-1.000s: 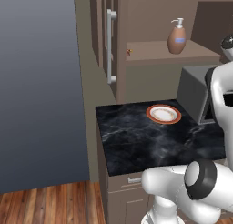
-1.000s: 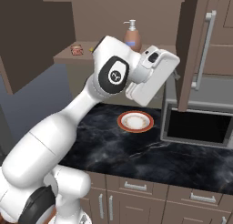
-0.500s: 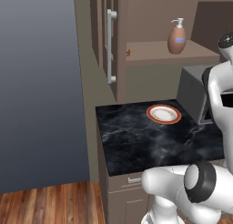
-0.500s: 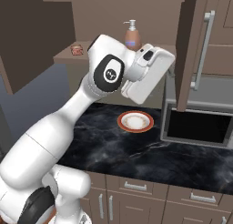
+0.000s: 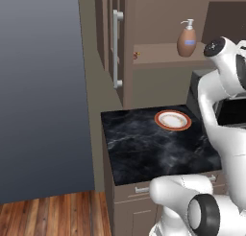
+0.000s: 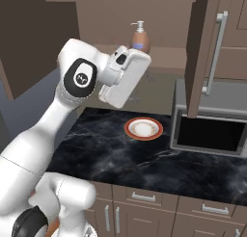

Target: Pick the bar soap and soap dispenser from the cabinet and place them on the counter.

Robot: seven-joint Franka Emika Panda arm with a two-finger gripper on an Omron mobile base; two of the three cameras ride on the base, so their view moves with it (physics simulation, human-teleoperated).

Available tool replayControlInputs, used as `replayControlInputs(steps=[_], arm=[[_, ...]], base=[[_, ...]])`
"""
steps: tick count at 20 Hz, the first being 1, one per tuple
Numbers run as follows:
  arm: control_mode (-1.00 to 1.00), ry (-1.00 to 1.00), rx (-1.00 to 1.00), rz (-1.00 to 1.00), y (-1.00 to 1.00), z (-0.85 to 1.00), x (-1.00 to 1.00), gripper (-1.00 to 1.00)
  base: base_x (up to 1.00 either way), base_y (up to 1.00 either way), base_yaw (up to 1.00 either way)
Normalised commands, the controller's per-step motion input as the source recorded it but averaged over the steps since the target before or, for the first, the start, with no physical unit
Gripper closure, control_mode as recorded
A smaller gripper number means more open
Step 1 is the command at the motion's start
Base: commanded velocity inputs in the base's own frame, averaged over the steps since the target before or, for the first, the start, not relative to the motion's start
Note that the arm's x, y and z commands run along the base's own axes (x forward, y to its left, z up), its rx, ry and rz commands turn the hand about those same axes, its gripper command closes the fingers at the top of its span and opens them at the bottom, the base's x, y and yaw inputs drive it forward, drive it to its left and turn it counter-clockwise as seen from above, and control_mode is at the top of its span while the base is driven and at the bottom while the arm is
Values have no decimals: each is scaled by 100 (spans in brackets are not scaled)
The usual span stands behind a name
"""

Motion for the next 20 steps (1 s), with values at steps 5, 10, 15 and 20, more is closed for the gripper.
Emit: replayControlInputs(steps=[5,10,15,20], arm=[[-100,-1,11,2,33,-19,-1,-100],[-100,0,39,0,5,-19,-5,-100],[-100,-3,46,-5,18,-16,-3,-100],[-100,-11,48,-16,20,-23,-5,-100]], base=[[0,0,0],[0,0,0],[0,0,0],[0,0,0]])
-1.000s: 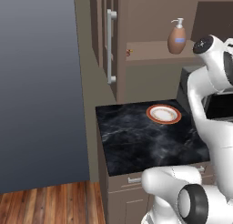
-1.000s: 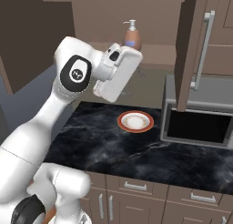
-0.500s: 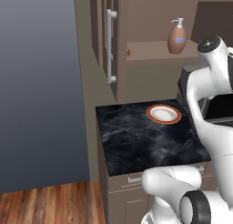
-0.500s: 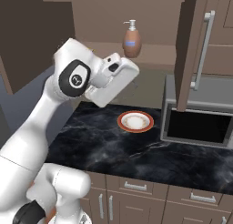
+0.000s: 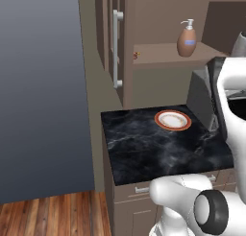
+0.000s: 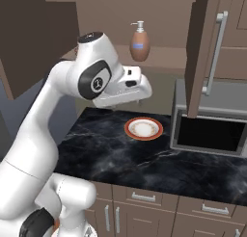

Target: Pick the bar soap and soap dispenser from the cabinet and place them on the counter.

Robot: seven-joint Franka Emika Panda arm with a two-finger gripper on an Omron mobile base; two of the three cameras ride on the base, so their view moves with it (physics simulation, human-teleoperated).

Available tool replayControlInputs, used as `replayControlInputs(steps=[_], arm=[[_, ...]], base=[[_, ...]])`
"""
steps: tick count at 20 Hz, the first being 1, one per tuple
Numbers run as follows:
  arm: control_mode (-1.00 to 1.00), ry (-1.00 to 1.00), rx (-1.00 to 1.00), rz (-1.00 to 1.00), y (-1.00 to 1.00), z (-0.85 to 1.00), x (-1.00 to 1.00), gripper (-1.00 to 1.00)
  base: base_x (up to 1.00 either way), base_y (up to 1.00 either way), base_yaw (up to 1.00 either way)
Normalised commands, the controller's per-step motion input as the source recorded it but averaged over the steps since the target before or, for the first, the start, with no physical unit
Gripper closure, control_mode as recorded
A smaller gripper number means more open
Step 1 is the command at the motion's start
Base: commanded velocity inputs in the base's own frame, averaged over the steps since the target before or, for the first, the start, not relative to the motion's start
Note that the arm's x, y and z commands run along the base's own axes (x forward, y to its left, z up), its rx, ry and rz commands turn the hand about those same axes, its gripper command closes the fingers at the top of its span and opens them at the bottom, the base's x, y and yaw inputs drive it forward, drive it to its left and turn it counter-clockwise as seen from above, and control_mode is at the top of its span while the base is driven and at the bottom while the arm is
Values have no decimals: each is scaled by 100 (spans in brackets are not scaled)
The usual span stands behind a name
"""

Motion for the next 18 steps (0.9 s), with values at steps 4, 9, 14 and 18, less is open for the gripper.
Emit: replayControlInputs(steps=[4,9,14,18], arm=[[-100,-12,46,-20,11,-31,-1,-100],[-100,-16,20,-27,20,-22,1,-100],[-100,-9,0,-17,33,-2,11,-100],[-100,-9,-3,-21,47,0,28,-100]], base=[[0,0,0],[0,0,0],[0,0,0],[0,0,0]])
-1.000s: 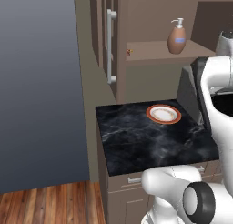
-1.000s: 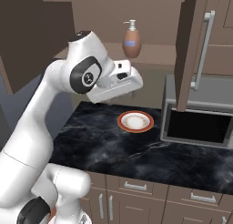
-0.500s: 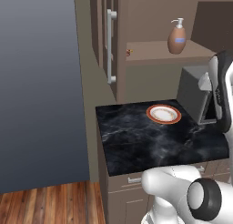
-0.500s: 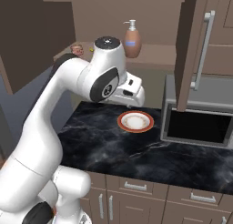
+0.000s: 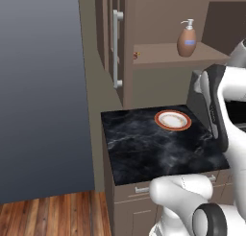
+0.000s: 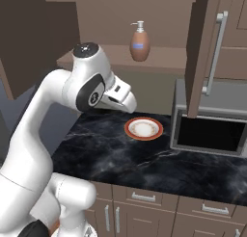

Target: Pick the bar soap and soap dispenser from the cabinet and place them on the counter.

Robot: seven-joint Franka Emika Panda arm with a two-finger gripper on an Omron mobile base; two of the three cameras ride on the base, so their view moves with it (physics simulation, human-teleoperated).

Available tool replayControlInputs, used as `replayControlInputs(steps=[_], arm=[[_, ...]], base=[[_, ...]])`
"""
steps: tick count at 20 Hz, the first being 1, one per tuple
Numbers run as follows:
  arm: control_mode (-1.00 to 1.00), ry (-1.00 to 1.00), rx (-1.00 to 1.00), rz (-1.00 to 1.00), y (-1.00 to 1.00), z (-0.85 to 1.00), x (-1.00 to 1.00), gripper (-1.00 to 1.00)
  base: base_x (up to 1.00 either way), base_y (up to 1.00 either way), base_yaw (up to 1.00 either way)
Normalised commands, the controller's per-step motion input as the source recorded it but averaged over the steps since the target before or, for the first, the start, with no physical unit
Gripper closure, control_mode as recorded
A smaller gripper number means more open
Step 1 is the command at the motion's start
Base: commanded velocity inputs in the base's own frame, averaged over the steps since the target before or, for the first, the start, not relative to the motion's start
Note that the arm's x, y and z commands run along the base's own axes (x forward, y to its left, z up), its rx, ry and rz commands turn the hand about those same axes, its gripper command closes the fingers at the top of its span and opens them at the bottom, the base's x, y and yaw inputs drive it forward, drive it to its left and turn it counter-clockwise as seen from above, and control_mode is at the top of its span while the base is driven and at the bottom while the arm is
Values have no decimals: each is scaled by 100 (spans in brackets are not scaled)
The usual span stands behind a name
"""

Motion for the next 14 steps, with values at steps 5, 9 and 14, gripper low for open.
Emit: replayControlInputs(steps=[5,9,14], arm=[[-100,-1,-6,-7,29,5,18,-100],[-100,0,-3,2,6,0,3,-100],[-100,0,0,2,-1,14,18,-100]], base=[[0,0,0],[0,0,0],[0,0,0]])
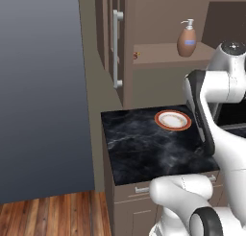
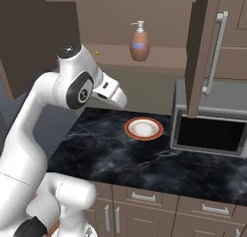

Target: Pick the bar soap and soap dispenser from the cabinet and place them on the counter.

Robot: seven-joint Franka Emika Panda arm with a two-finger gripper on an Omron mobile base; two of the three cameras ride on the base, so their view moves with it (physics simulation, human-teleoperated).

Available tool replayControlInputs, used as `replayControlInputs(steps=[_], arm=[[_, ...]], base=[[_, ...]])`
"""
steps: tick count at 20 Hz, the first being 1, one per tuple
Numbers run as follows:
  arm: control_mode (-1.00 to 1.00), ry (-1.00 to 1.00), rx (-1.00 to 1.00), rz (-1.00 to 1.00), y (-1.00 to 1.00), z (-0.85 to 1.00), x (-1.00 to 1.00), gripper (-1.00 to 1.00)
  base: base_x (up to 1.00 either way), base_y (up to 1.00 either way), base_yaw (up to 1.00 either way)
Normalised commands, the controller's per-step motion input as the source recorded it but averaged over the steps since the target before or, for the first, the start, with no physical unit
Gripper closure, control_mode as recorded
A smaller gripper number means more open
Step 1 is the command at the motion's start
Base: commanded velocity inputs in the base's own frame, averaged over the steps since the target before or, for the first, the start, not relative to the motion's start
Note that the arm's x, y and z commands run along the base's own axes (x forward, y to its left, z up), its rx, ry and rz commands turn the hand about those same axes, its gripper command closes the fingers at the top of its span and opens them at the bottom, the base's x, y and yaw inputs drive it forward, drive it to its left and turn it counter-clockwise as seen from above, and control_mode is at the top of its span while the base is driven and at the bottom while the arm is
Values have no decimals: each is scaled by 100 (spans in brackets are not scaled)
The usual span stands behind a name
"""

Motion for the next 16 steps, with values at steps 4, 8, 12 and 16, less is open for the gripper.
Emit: replayControlInputs(steps=[4,8,12,16], arm=[[-100,-1,0,6,-1,35,13,-100],[-100,-6,0,3,-6,30,2,-100],[-100,-15,-3,0,0,14,0,-100],[-100,-13,-7,1,0,20,8,-100]], base=[[0,0,0],[0,0,0],[0,0,0],[0,0,0]])
